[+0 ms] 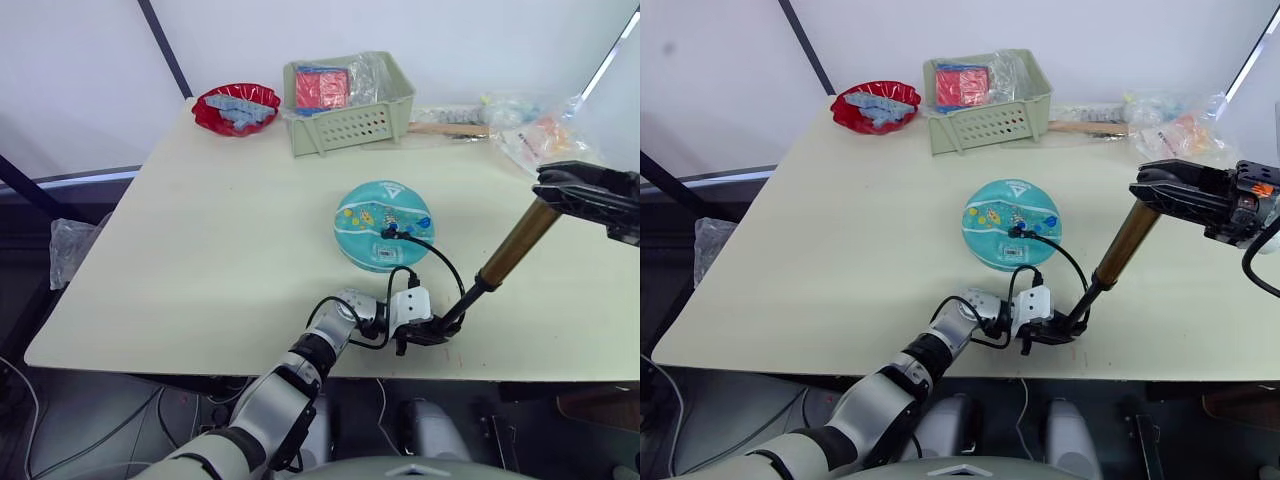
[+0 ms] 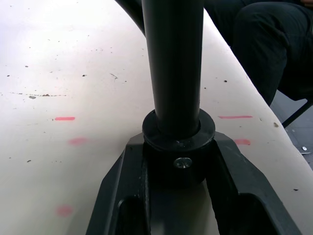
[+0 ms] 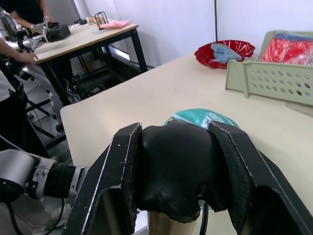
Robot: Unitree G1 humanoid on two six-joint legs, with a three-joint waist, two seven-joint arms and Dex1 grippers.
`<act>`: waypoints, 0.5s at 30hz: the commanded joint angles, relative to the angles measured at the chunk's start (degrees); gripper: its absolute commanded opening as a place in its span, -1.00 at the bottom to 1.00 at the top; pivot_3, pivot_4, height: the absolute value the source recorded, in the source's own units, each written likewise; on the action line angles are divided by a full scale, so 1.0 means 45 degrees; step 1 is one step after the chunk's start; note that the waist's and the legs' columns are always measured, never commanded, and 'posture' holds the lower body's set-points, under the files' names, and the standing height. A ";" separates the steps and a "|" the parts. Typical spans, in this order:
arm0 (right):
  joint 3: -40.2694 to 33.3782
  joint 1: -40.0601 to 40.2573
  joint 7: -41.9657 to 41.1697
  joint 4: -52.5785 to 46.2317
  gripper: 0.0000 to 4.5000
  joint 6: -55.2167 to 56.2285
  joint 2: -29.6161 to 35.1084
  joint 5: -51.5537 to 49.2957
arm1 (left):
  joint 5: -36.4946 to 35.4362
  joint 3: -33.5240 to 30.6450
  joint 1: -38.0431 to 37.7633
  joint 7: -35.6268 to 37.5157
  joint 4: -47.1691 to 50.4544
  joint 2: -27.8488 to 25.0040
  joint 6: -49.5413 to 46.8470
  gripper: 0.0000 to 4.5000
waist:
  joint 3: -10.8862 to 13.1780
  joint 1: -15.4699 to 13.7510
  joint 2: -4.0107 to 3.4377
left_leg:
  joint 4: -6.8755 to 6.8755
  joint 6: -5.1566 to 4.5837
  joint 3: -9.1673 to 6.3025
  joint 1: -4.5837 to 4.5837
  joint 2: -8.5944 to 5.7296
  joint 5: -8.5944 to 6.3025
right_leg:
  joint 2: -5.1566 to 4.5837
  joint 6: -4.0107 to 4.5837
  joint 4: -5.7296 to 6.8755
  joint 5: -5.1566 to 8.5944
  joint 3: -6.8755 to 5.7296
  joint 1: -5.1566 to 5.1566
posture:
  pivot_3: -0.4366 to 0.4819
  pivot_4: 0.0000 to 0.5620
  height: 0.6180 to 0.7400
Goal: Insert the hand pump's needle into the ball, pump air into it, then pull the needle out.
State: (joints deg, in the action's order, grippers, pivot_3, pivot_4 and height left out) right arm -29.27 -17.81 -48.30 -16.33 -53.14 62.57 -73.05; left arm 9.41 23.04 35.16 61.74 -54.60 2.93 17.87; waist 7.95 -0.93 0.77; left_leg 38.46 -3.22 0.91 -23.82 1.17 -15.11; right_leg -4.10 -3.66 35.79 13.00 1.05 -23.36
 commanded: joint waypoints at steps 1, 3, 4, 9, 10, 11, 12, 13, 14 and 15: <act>-0.1814 -0.0411 -0.0059 -0.0194 -0.27 0.0533 0.0101 -0.0310 | 0.0799 0.0724 -0.0685 0.0031 -0.0975 -0.0360 -0.0521 -0.54 | 0.0001 -0.0010 0.0001 | 0.0000 0.0000 0.0001 0.0000 -0.0001 0.0000 | 0.0000 -0.0002 0.0000 -0.0001 0.0000 0.0000 | -0.05 -0.47 0.96; -0.1532 0.0465 -0.0311 -0.0764 -0.27 0.0657 -0.0256 0.0307 | 0.0798 0.0739 -0.0694 0.0015 -0.0977 -0.0327 -0.0529 -0.54 | 0.0001 -0.0040 0.0005 | -0.0004 0.0000 -0.0003 -0.0002 -0.0005 0.0000 | -0.0002 -0.0011 -0.0003 -0.0006 -0.0005 0.0002 | -0.05 -0.47 0.96; -0.1453 0.0758 -0.0397 -0.0963 -0.27 0.0711 -0.0391 0.0522 | 0.0795 0.0748 -0.0698 0.0009 -0.0976 -0.0318 -0.0533 -0.54 | -0.0001 -0.0050 0.0007 | -0.0003 0.0000 -0.0006 -0.0001 -0.0005 0.0000 | 0.0000 -0.0018 -0.0004 -0.0009 -0.0008 0.0004 | -0.05 -0.47 0.96; -0.0259 0.2381 -0.0156 -0.1845 -0.27 0.1484 -0.1673 0.2023 | 0.0768 0.0762 -0.0660 -0.0051 -0.0999 -0.0273 -0.0567 -0.54 | -0.0033 0.0004 0.0027 | -0.0001 0.0000 -0.0014 0.0029 0.0001 0.0000 | 0.0019 -0.0003 -0.0001 0.0001 -0.0014 0.0026 | -0.05 -0.47 0.96; 0.0055 0.2680 -0.0093 -0.1930 -0.27 0.1656 -0.1905 0.2396 | 0.0758 0.0756 -0.0644 -0.0059 -0.1005 -0.0268 -0.0581 -0.54 | -0.0055 0.0008 0.0039 | 0.0001 0.0000 -0.0016 0.0038 0.0001 0.0000 | 0.0020 -0.0001 0.0001 0.0002 -0.0014 0.0034 | -0.05 -0.47 0.96; 0.0443 0.3114 -0.0333 -0.1964 -0.27 0.2015 -0.2052 0.2974 | 0.0749 0.0750 -0.0630 -0.0060 -0.1014 -0.0266 -0.0594 -0.54 | -0.0089 0.0014 0.0056 | 0.0001 -0.0001 -0.0019 0.0047 0.0003 0.0000 | 0.0023 0.0000 0.0003 0.0002 -0.0017 0.0041 | -0.05 -0.47 0.96; 0.0809 0.3508 -0.0511 -0.1991 -0.27 0.2292 -0.2162 0.3458 | 0.0747 0.0749 -0.0621 -0.0060 -0.1022 -0.0269 -0.0594 -0.54 | -0.0110 0.0020 0.0061 | 0.0000 0.0000 -0.0025 0.0055 0.0004 0.0000 | 0.0026 0.0001 0.0003 0.0003 -0.0022 0.0050 | -0.05 -0.47 0.96; 0.1121 0.3852 -0.0679 -0.1935 -0.27 0.2581 -0.2266 0.3874 | 0.0743 0.0742 -0.0614 -0.0058 -0.1030 -0.0274 -0.0597 -0.54 | -0.0145 0.0025 0.0061 | 0.0000 0.0000 -0.0024 0.0058 0.0004 0.0000 | 0.0028 0.0000 0.0003 0.0004 -0.0021 0.0053 | -0.05 -0.47 0.96; 0.1496 0.4163 -0.0827 -0.1829 -0.27 0.2903 -0.2350 0.4335 | 0.0741 0.0732 -0.0605 -0.0049 -0.1036 -0.0287 -0.0593 -0.54 | -0.0171 0.0027 0.0069 | 0.0000 0.0000 -0.0019 0.0061 0.0003 0.0000 | 0.0028 0.0000 0.0003 0.0004 -0.0018 0.0053 | -0.05 -0.47 0.96; 0.1843 0.4391 -0.0934 -0.1723 -0.27 0.3152 -0.2438 0.4672 | 0.0741 0.0715 -0.0597 -0.0042 -0.1045 -0.0298 -0.0592 -0.54 | -0.0211 0.0030 0.0097 | 0.0000 0.0000 -0.0017 0.0065 0.0003 0.0000 | 0.0029 0.0000 0.0003 0.0004 -0.0017 0.0055 | -0.05 -0.47 0.96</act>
State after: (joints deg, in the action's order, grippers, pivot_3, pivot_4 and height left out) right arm -24.64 -0.09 -52.14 -24.60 -38.54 51.43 -57.02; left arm 9.99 23.32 34.87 60.69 -55.35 2.59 17.68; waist 7.01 -0.79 1.21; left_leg 38.45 -3.22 0.82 -23.50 1.19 -15.11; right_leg -3.95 -3.65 35.80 13.03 0.97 -23.10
